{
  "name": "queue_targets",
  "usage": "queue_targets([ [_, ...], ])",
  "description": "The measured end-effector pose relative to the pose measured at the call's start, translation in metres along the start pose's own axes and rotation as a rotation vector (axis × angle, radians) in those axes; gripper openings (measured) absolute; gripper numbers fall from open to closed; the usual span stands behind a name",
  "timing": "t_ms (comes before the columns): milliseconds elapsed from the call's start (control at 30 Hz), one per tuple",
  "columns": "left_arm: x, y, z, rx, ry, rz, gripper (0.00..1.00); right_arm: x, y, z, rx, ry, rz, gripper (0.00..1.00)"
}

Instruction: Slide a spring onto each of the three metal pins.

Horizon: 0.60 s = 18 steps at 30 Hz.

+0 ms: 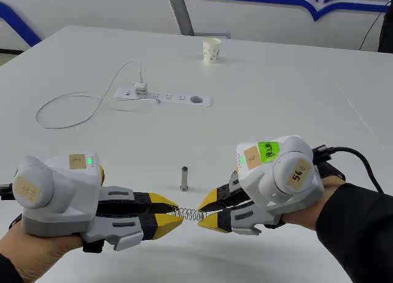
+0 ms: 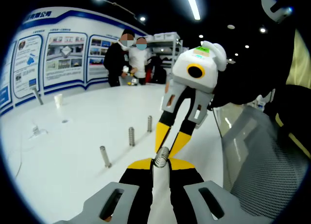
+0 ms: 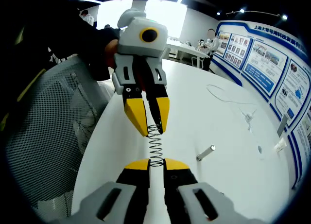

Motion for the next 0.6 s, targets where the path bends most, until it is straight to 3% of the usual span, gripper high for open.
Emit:
queue_targets([
  [600,0.004,0.021,-0.001,0.018,0.006,0.061,0.11,0.005,0.004,0.003,0.061,-0.025,0.02,0.11],
])
Point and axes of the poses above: the centre of the closed fingertips' face, and the gripper's own axes: x roughly forward along the fingers, z roughly to its right, y roughly out of its top, the point moved 2 cm from there along -x, roughly backward along the fingers, and after that the axes turned 2 degrees about -y, right-handed, at the moved point
